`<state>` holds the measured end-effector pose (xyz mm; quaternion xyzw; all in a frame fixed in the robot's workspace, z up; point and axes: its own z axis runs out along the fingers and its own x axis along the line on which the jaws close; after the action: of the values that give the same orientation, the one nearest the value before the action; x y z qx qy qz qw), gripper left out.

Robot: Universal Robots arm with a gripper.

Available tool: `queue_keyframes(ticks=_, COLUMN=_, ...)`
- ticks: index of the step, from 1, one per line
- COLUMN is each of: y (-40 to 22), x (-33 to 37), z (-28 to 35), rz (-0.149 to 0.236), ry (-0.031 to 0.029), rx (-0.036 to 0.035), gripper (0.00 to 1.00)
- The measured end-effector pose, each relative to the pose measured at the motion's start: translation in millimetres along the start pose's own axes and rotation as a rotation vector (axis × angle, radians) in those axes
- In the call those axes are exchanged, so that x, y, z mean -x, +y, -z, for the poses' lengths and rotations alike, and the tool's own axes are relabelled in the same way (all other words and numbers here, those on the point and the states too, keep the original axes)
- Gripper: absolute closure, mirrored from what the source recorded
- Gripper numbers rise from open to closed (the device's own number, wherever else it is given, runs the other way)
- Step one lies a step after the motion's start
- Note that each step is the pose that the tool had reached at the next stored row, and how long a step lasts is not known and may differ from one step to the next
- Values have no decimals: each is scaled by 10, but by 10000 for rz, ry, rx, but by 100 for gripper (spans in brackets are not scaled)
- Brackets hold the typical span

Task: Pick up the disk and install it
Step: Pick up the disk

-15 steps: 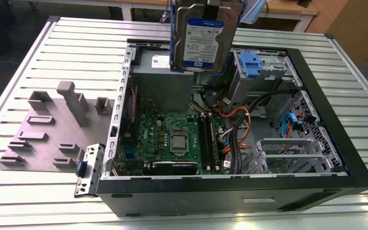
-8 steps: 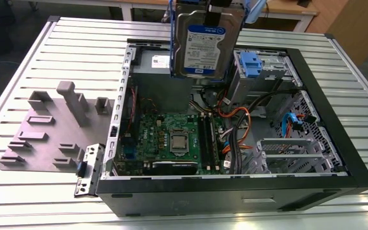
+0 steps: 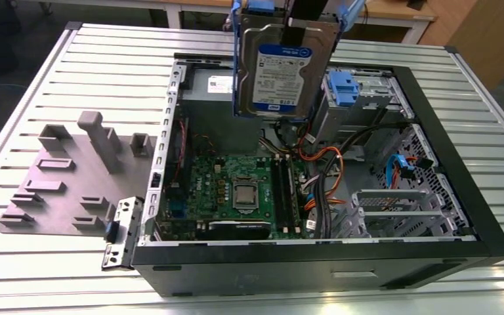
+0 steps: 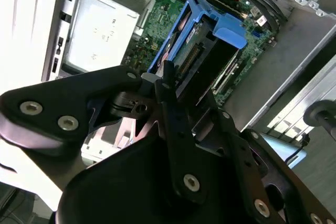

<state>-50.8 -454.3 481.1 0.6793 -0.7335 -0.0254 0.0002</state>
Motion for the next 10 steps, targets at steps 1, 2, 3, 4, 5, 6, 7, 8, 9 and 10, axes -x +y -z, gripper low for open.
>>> queue_keyframes(ticks=1, y=-2, x=-21, z=1, rz=0, ry=0, rx=0, gripper=65)
queue_keyframes(ticks=2, y=-3, x=-41, z=2, rz=-1, ry=2, rx=0, gripper=65)
queue_keyframes(ticks=3, y=-5, x=-62, z=3, rz=-1, ry=1, rx=0, gripper=65)
queue_keyframes(ticks=4, y=-6, x=-83, z=3, rz=-1, ry=0, rx=0, gripper=65)
queue_keyframes(ticks=5, y=-8, x=-105, z=4, rz=-2, ry=0, rx=0, gripper=65)
queue_keyframes(ticks=6, y=-10, x=-128, z=5, rz=-2, ry=0, rx=0, gripper=65)
queue_keyframes(ticks=7, y=-12, x=-151, z=6, rz=-2, ry=0, rx=1, gripper=65)
queue_keyframes(ticks=8, y=-13, x=-174, z=8, rz=-2, ry=2, rx=0, gripper=65)
queue_keyframes(ticks=9, y=-15, x=-197, z=8, rz=-3, ry=1, rx=1, gripper=65)
queue_keyframes(ticks=10, y=-17, x=-220, z=8, rz=-2, ry=0, rx=0, gripper=65)
